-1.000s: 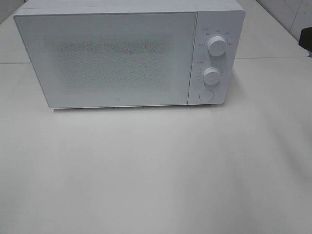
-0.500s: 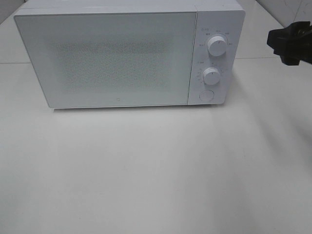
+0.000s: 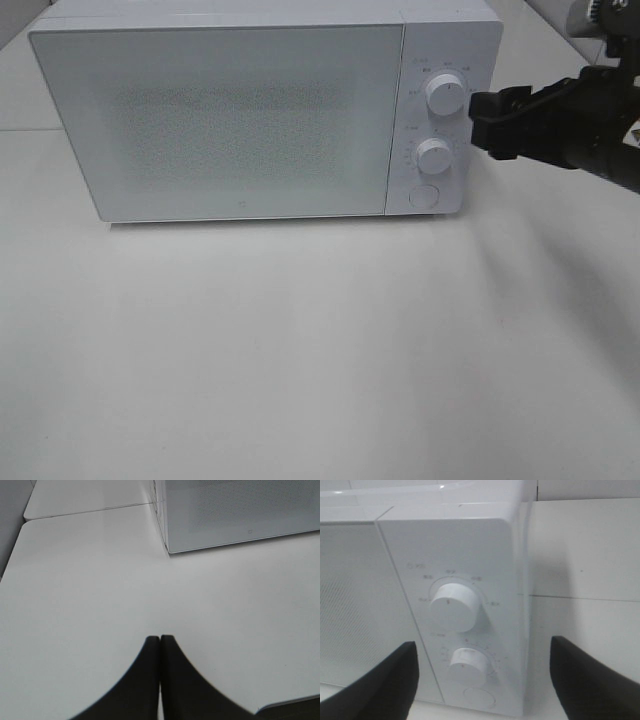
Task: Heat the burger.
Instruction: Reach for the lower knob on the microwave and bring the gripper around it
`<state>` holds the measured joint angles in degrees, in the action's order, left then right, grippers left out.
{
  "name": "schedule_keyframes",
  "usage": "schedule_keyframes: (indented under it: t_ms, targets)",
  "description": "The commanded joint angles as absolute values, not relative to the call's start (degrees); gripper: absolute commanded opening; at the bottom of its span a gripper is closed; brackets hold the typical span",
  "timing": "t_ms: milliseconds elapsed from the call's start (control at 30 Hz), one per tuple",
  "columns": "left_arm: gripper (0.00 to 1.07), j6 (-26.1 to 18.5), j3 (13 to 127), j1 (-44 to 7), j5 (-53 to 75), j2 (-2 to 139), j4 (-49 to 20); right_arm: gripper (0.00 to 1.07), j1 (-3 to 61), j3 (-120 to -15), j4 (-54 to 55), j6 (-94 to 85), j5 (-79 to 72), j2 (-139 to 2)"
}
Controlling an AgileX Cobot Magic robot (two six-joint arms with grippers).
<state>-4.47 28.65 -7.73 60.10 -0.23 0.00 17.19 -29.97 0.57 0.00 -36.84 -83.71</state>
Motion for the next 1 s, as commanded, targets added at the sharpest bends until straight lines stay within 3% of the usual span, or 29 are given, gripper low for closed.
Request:
schedule_keyframes:
  t_ms: [33, 200, 400, 1000]
  targets:
    - [0.0, -4.58, 28.48, -7.56, 59.3, -1.43, -0.29, 0.7, 21.6, -30.37, 8.82, -4.07, -40.79, -86.8]
    - [0.0, -4.58, 28.48, -7.56, 59.3, -1.43, -0.29, 0.7, 26.64, -30.37, 17.88, -11.4, -45.55, -90.64]
    - [0.0, -4.58, 28.48, -7.56, 59.3, -1.43, -0.29, 0.68, 30.02, -30.42, 20.8, -15.07, -52.71, -96.09]
    - [0.0, -4.58, 28.48, -7.56, 59.3, -1.43, -0.29, 0.67, 29.85, -30.42, 22.12, -12.26, -64.11, -105.42]
